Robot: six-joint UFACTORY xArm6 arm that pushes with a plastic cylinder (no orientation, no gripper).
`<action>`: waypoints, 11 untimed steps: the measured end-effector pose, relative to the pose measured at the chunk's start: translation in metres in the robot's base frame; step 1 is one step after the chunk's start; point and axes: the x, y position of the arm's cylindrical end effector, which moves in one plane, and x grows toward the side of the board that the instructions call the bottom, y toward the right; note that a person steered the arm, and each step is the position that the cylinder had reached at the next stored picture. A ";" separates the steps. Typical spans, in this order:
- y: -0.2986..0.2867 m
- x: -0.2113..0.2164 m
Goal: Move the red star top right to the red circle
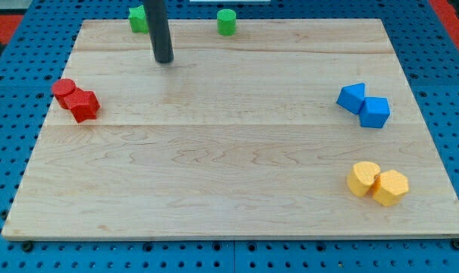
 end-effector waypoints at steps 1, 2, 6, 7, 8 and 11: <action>0.016 0.114; -0.067 0.124; -0.126 -0.032; -0.067 -0.034; -0.045 -0.001; 0.060 -0.009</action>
